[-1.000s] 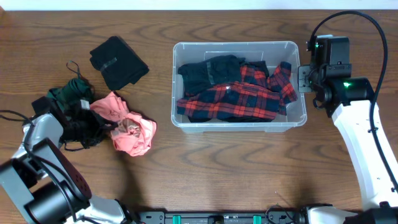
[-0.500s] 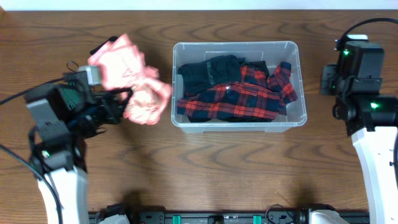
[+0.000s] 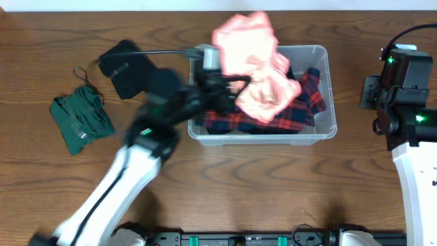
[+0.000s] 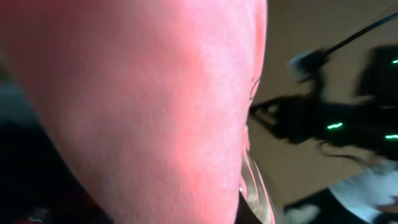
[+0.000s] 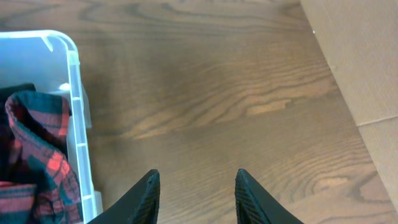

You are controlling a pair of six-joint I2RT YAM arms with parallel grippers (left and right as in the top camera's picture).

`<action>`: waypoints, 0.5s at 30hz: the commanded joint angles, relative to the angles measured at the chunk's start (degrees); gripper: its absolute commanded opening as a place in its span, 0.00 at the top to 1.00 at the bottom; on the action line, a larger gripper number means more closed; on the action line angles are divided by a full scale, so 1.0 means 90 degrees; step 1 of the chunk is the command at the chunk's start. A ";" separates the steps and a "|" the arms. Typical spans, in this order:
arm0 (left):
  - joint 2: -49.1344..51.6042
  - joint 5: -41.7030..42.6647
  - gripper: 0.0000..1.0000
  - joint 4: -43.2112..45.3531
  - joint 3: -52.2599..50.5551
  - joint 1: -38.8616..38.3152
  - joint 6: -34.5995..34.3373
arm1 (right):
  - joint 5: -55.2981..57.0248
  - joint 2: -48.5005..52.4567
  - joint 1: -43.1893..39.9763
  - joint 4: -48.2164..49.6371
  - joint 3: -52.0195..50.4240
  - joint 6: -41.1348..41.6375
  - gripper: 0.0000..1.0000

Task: Pack container
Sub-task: 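Carry the pink shirt into the bin's right side and release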

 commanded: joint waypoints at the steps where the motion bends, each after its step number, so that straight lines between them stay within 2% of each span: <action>1: 0.0988 0.0163 0.94 0.0270 0.0503 -0.0459 -0.0488 | 0.0063 -0.0092 -0.0073 -0.0007 0.0000 0.0109 0.62; 9: 0.2761 0.0828 0.94 0.0180 0.2008 -0.0937 -0.0418 | 0.0063 -0.0092 -0.0070 -0.0024 0.0000 0.0109 0.62; 15: 0.3291 0.0816 0.93 -0.0189 0.2113 -0.0952 -0.0415 | 0.0061 -0.0092 -0.0070 -0.0029 0.0000 0.0112 0.62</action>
